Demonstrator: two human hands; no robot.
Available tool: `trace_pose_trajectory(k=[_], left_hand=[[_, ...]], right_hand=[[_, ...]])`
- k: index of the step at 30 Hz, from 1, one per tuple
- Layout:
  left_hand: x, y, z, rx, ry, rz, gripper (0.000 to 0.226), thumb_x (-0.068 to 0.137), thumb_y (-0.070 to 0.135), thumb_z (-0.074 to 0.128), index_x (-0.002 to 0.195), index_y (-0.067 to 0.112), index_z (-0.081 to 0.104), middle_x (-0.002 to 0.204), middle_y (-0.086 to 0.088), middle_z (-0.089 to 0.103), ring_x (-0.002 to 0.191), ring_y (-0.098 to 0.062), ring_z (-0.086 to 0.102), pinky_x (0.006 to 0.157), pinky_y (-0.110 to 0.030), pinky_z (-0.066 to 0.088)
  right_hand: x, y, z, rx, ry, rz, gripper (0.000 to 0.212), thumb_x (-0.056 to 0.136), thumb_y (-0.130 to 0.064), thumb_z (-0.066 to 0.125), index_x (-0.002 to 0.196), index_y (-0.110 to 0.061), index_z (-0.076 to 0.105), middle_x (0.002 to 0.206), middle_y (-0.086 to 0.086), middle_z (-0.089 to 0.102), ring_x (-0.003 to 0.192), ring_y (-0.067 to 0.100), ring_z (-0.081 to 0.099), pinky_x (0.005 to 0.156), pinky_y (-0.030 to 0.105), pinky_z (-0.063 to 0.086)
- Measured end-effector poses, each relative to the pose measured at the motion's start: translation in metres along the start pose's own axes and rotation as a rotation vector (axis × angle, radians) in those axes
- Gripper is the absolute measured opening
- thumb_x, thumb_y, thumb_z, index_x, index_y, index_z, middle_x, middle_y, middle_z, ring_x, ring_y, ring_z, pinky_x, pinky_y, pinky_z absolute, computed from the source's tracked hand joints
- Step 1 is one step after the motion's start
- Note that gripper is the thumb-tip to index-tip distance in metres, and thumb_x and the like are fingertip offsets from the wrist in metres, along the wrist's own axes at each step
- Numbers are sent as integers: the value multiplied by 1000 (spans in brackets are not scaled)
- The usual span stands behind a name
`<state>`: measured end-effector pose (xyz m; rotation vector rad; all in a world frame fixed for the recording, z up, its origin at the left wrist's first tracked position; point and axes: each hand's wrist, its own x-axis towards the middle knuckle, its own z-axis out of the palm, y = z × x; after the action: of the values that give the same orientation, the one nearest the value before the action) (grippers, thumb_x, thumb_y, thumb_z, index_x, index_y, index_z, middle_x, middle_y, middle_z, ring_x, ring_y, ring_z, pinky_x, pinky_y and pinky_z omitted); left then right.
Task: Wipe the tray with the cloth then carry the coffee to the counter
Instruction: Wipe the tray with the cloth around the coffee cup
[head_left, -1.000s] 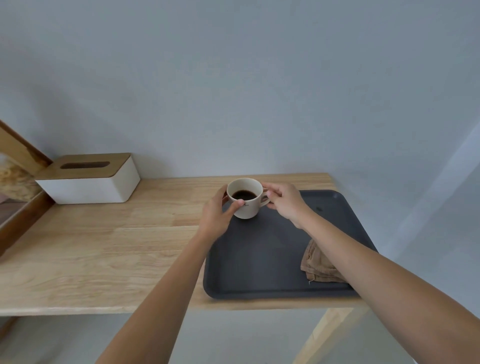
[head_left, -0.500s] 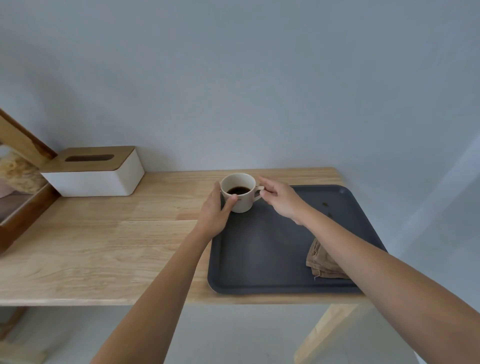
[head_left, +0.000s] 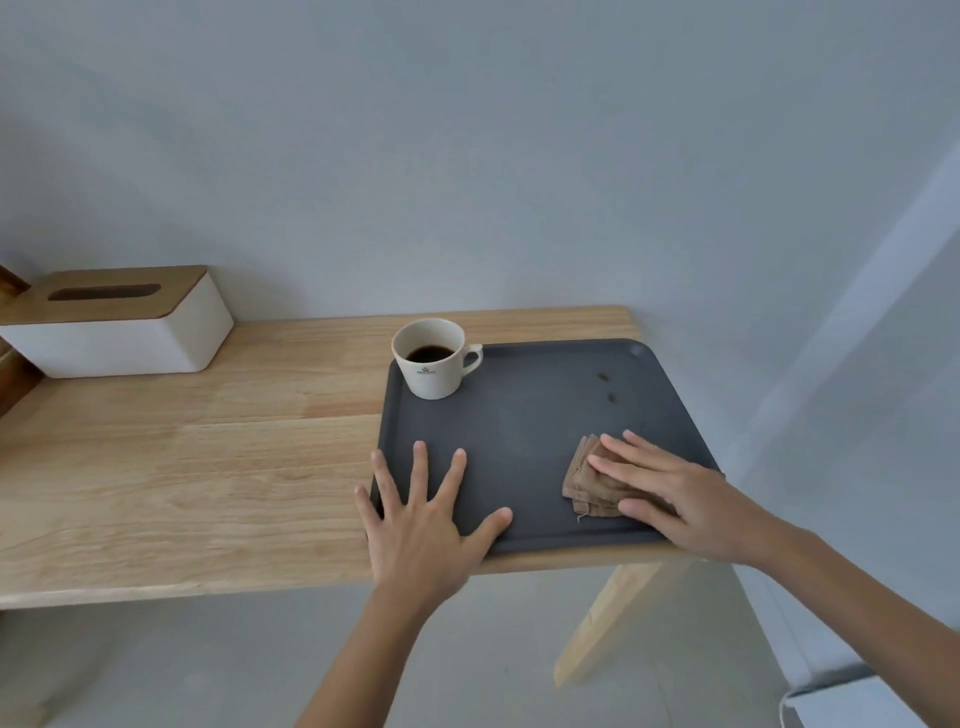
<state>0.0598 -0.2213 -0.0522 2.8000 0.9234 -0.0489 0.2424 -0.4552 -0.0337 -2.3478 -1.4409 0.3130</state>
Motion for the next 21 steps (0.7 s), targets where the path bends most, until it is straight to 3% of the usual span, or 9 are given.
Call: trace_pose_trajectory(k=[4,11,18,21], left_hand=[[0,-2,-3,34,-34,23,89,70,88,11,147,48,-6,162,2,-13,143,-37,-25,115,-58,-3],[1,-4,-2,21,-32,34,87,71,89,13,147,49,-6,162,2,-13,144,-36,-25,115,-58,-3],[3,-5,-1,11,-18,40,85,73,88,13,147,49,-5,162,2,-12,145,-32,-23,115,-58,-2],[2,-5,0,12,-3,48,84,75,87,12,147,48,-5,162,2,-12,145,-32,-22,115,-58,-2]], right_hand=[[21,5,3,-26,65,30,46,98,-37,38,143,-43,32,154,-24,22,145,-1,9,113,21,23],[105,44,-7,-98,132,213,48,101,-30,36,148,-25,29,158,-3,23,148,23,11,119,43,16],[136,41,-2,-75,201,336,45,100,-29,37,145,-29,34,158,-4,25,139,31,37,109,49,36],[110,13,12,-63,186,226,46,99,-26,40,145,-28,35,158,-4,26,143,23,30,113,45,34]])
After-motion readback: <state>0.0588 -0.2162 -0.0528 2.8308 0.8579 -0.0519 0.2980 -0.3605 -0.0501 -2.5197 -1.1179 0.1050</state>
